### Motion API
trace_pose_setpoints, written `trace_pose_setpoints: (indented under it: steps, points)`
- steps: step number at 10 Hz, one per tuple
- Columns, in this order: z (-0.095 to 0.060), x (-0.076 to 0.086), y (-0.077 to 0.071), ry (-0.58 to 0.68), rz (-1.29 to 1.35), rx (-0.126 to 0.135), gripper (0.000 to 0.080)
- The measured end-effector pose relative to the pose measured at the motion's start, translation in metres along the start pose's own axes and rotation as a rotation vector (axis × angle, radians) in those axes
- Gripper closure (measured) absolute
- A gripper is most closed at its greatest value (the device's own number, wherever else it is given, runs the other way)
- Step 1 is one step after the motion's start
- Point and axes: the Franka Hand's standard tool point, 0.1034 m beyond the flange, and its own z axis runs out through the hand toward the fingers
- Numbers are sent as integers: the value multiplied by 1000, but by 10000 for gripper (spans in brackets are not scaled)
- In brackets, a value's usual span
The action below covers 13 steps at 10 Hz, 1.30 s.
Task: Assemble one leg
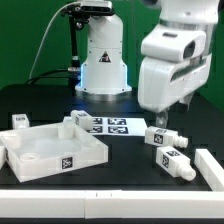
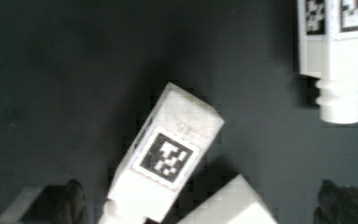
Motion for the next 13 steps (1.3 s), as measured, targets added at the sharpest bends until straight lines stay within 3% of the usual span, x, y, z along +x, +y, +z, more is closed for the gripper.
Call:
trace_pose_setpoints:
  steps: [2,6,7,8,10,12,13]
  points:
    - [29,-1,4,7,18,11,149]
    - [52,-3,16,29,26,-1,149]
    - [51,-2,15,30,23,-1,273]
    - [51,-2,15,30,23,-1,273]
    - [51,-2,15,30,23,-1,518]
    - [48,-4,11,26,40,-1,517]
    - [33,-12,-2,20,53,-4,517]
